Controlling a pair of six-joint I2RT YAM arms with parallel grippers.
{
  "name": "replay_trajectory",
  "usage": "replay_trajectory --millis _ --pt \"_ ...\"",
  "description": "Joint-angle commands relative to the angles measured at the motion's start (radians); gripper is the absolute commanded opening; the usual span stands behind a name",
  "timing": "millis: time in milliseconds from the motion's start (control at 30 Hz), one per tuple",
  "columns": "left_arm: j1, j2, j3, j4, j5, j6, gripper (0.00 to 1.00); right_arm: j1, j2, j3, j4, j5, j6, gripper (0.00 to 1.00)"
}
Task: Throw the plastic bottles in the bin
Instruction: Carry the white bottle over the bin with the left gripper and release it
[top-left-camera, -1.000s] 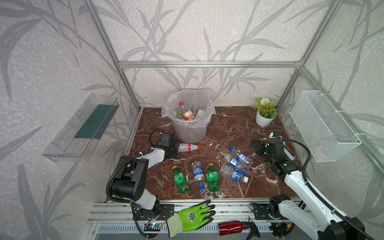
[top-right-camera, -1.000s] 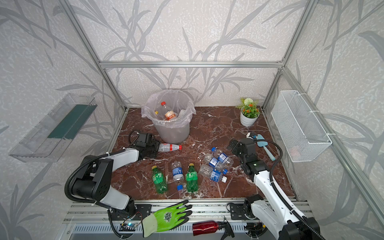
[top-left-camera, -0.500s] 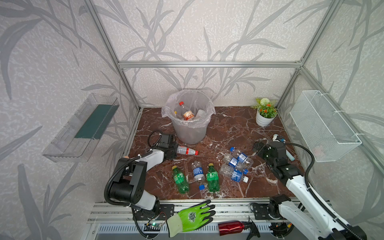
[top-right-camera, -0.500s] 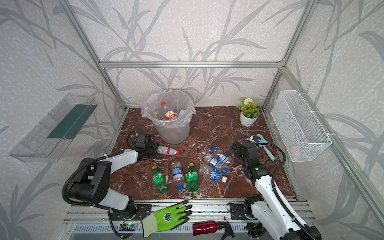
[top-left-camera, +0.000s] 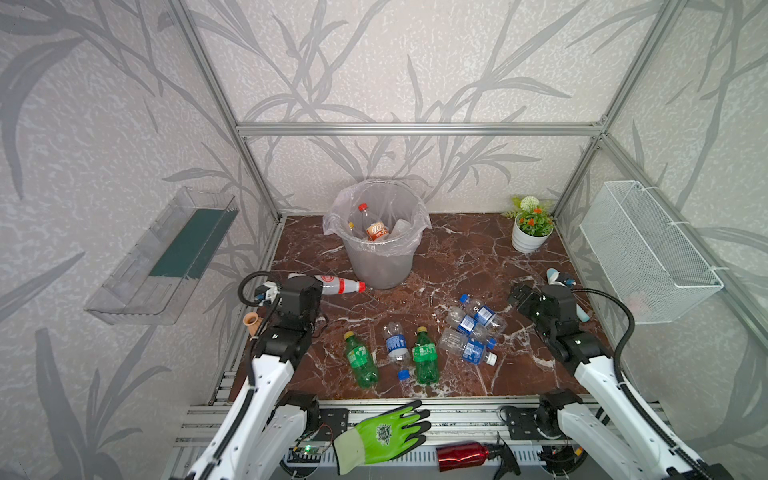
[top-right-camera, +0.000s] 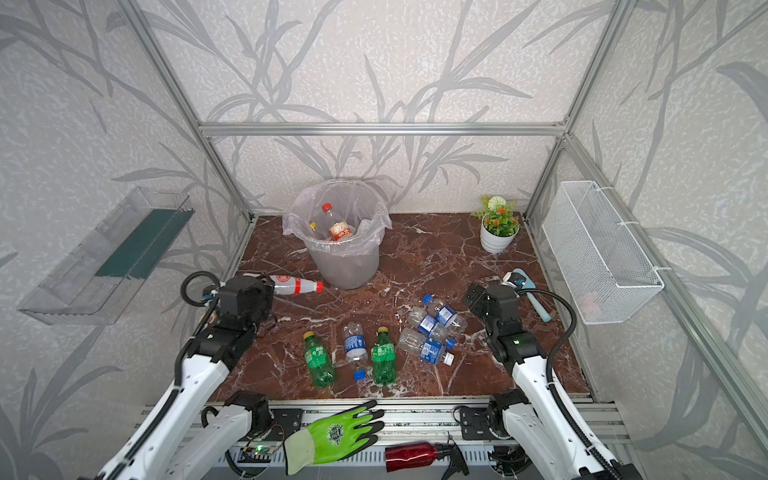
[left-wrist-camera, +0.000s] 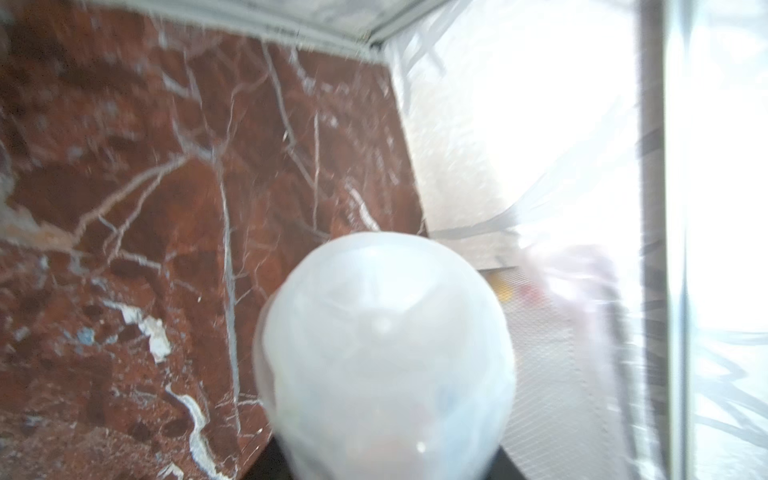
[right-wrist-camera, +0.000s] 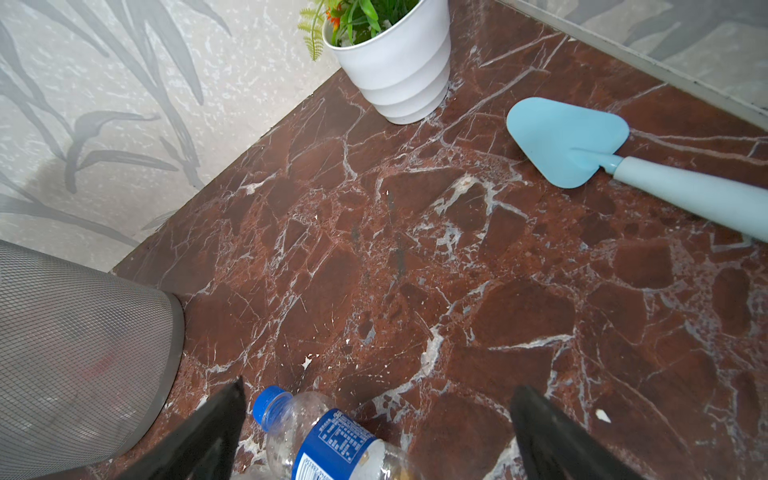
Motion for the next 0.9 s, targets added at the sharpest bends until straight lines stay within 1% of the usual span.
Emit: replay_trajectory --millis 0,67,100,167,233,333,400,467,500,533,567,633,667,733,767,867 --pt "0.009 -0.082 0.145 -0.059 -0.243 0.272 0.44 -0.006 -0.007 -0.007 0.008 0.006 -0.011 0.99" --pt "0.01 -0.078 0.245 -0.007 -0.275 0.421 0.44 -0.007 -0.003 -0.007 0.017 -0.001 -0.013 0.99" --pt "0.011 -0.062 0.301 0.043 -0.266 0.497 0.44 -0.007 -0.002 -0.006 0.022 -0.005 -0.013 0.99" --pt "0.011 -0.001 0.403 0.113 -0.213 0.607 0.44 -0.006 -0.001 -0.009 0.029 -0.012 -0.014 0.99" --pt "0.012 0.086 0.506 0.155 -0.129 0.667 0.44 -0.006 -0.001 -0.012 0.033 -0.018 -0.011 0.99" --pt "0.013 0.264 0.634 0.184 0.057 0.678 0.42 -0.006 -0.012 -0.018 0.032 -0.022 -0.01 0.99" --pt "0.012 0.39 0.721 0.152 0.213 0.66 0.42 -0.007 -0.025 -0.024 0.032 -0.02 -0.011 0.99" --pt "0.008 0.509 0.775 0.136 0.367 0.666 0.43 -0.008 -0.038 -0.03 0.031 -0.02 -0.01 0.99" --pt "0.0 0.568 0.799 0.125 0.417 0.67 0.45 -0.008 -0.04 -0.03 0.03 -0.021 -0.01 0.99" --pt "-0.007 0.614 0.828 0.085 0.439 0.668 0.49 -0.008 -0.043 -0.03 0.029 -0.024 -0.01 0.99" --pt "-0.019 0.66 0.861 0.03 0.449 0.681 0.57 -0.008 -0.043 -0.027 0.029 -0.03 -0.015 0.99" --pt "-0.037 0.713 0.922 -0.077 0.444 0.708 0.69 -0.007 -0.041 -0.015 0.018 -0.04 -0.021 0.99" --pt "-0.042 0.719 0.931 -0.097 0.451 0.725 0.74 -0.008 -0.042 -0.009 0.009 -0.041 -0.028 0.99" --pt "-0.051 0.691 0.925 -0.101 0.435 0.754 0.92 -0.008 -0.04 0.001 -0.009 -0.039 -0.04 0.99" --pt "-0.054 0.664 0.919 -0.106 0.411 0.772 0.99 -0.008 -0.04 0.004 -0.017 -0.036 -0.042 0.99" --pt "-0.056 0.58 0.883 -0.093 0.339 0.815 0.99 -0.008 -0.042 0.004 -0.032 -0.032 -0.045 0.99"
